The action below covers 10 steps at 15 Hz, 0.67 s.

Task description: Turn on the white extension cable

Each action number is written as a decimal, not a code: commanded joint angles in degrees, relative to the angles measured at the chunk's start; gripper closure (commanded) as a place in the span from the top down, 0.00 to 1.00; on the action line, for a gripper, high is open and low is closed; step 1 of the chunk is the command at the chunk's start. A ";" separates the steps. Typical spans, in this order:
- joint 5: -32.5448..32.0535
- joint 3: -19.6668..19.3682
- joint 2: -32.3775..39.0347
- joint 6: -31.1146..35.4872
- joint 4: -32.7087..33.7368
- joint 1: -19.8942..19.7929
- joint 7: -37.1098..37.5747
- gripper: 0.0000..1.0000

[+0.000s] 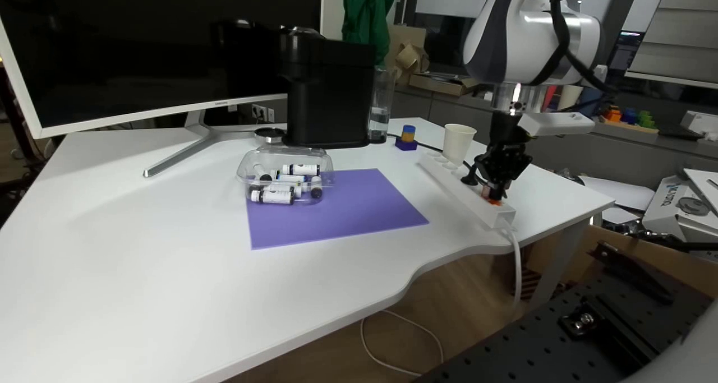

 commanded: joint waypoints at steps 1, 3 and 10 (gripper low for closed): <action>-0.89 0.80 0.44 0.21 0.40 -0.47 0.73 0.00; -1.26 0.59 0.22 0.60 -0.05 -0.15 1.10 0.00; -3.22 -0.74 -2.87 5.28 -5.18 1.13 2.14 0.00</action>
